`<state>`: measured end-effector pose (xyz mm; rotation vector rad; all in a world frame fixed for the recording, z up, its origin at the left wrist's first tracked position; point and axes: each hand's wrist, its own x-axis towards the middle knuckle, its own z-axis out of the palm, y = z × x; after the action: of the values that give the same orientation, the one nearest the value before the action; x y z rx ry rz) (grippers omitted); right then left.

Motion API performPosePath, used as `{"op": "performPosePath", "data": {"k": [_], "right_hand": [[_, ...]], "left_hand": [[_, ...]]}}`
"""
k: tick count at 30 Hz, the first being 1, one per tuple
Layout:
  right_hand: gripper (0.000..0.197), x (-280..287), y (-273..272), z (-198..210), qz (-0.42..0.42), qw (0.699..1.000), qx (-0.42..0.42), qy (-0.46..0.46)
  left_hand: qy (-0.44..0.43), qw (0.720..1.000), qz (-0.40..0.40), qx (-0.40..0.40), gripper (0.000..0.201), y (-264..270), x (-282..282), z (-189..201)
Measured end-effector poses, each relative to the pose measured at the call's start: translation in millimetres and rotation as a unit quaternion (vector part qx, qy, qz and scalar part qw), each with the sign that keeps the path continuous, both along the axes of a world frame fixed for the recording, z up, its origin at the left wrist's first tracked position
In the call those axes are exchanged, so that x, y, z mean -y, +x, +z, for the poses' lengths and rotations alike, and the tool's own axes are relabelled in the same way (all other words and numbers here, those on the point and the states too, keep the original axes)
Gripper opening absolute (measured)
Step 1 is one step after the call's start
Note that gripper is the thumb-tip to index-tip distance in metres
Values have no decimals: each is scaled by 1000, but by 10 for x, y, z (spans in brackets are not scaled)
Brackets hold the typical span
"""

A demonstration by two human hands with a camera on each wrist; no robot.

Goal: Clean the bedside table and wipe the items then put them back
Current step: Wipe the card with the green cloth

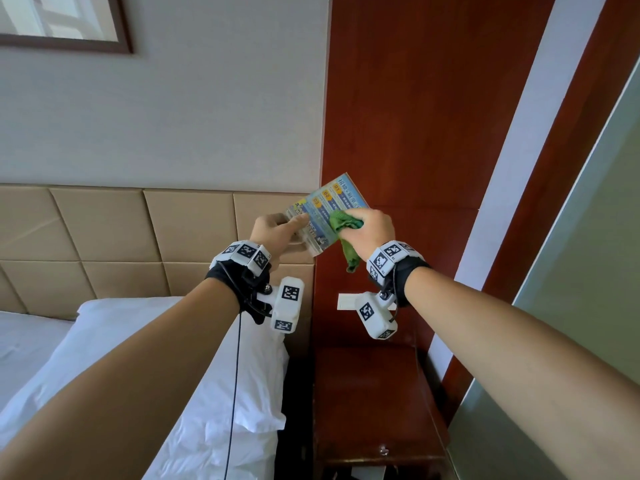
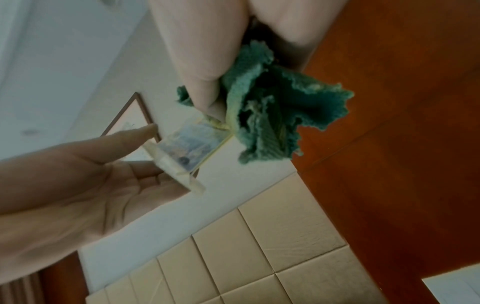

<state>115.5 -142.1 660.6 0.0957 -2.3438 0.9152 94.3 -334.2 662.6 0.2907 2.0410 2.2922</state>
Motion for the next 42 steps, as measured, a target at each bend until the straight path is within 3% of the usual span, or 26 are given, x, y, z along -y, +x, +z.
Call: {"op": "performPosePath", "data": {"k": [10,17,23,29,35,38,42], "right_hand": [[31,-199,-144,48,-140,988,-35,-54],[34,-215,-132,49,-156,987,32,-3],[12,-169,-148,-25,-101,987,126,3],[24,-83,-179,11,17,978,200,-56],[22,56,-317,-15,103,967,227,-54],[27,217,-407,-49,128,970,207,29],[23,526,-418,-128,181,946,180,201]], "left_hand": [[-25,999,-42,-22,32,43,114,4],[-86,995,-38,-33,34,-2,265,-95],[-89,996,-10,7,29,-70,385,-256],[-81,994,50,60,18,-129,535,-399],[-109,977,124,136,45,-179,758,-568],[-182,955,192,132,62,-65,793,-557],[-342,905,250,43,56,89,861,-605]]}}
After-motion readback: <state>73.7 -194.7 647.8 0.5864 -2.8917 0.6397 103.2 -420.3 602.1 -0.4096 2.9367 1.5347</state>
